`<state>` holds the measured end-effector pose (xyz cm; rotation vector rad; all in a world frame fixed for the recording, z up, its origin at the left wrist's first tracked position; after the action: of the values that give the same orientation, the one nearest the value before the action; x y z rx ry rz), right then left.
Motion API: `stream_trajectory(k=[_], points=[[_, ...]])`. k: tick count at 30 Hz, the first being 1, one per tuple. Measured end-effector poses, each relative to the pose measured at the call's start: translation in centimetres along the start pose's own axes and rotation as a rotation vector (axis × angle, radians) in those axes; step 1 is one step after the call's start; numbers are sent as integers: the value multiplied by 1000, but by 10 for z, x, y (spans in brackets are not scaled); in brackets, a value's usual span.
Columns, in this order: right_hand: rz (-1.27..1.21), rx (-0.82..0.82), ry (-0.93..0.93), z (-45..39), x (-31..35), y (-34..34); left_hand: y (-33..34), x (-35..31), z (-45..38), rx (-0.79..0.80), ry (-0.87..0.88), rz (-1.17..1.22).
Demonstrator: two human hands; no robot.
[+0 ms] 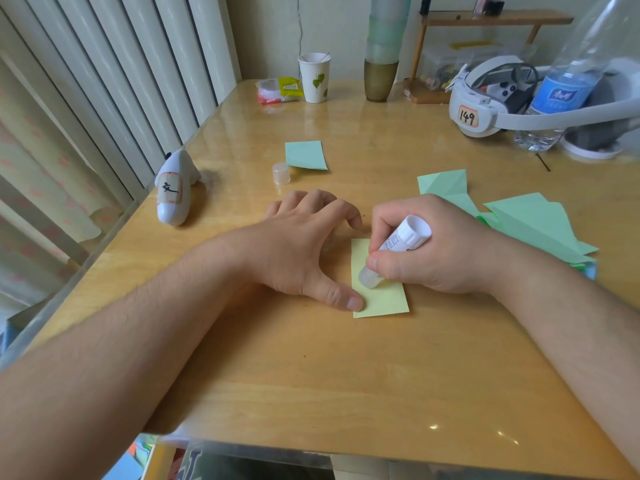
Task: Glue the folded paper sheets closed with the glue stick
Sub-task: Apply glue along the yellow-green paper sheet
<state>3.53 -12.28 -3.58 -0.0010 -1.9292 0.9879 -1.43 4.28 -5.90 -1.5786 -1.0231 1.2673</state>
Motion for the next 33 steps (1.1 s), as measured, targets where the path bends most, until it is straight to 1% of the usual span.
stream_trajectory(k=[6,15,17,19,20,22,25,28,33], points=[[62,23,38,4,-3,-14,-1,-1,0,-2,2,13],[94,7,17,2,-7,-16,-1,0,0,-3,9,8],[20,-56,-12,0,-5,-19,-1,0,0,3,7,7],[-155,-134,-67,-2,-1,-25,-1,-1,1,-2,10,3],[-228,-160,-86,-3,1,-27,-1,-1,1,-7,9,1],[-285,-180,-111,-4,4,-26,-1,-1,1,-9,5,0],[-256,-161,-121,-4,4,-18,0,-1,1,4,4,-5],[-157,-104,-87,-4,1,-8,0,-1,2,12,-2,-5],[-77,-46,-47,-2,-1,4,0,-1,2,17,0,-17]])
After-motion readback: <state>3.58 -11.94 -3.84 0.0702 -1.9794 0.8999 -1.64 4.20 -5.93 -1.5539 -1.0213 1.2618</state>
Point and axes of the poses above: each hand's wrist, its own z-axis away from the middle knuckle, its own y-axis out of the palm, x = y × z, the point moved 5 cm from there along -z, towards the middle knuckle, and after that the axes turned 15 degrees about -x, right-handed, at the moved point
